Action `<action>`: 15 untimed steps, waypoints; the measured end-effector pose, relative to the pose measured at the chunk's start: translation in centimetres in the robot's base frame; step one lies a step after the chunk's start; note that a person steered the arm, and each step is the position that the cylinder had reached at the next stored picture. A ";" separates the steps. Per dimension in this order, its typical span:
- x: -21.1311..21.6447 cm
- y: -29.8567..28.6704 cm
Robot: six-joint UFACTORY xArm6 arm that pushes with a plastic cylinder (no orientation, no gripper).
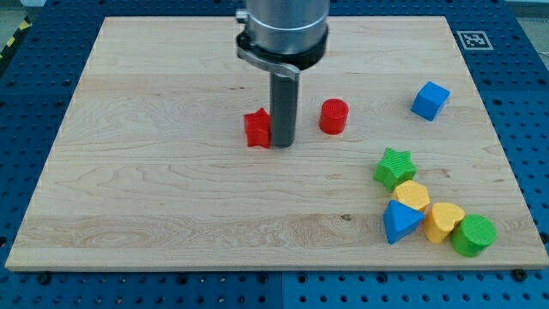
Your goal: Push the red circle into the red star
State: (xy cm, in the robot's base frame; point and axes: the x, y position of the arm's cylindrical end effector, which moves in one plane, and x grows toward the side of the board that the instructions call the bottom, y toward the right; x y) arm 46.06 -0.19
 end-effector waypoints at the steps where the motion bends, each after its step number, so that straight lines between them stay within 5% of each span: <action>1: 0.0 1.0; 7: -0.7 13.8; 9: -5.5 13.8; 11: -4.5 12.9; 15: -4.2 1.3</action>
State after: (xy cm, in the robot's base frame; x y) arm 41.86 1.14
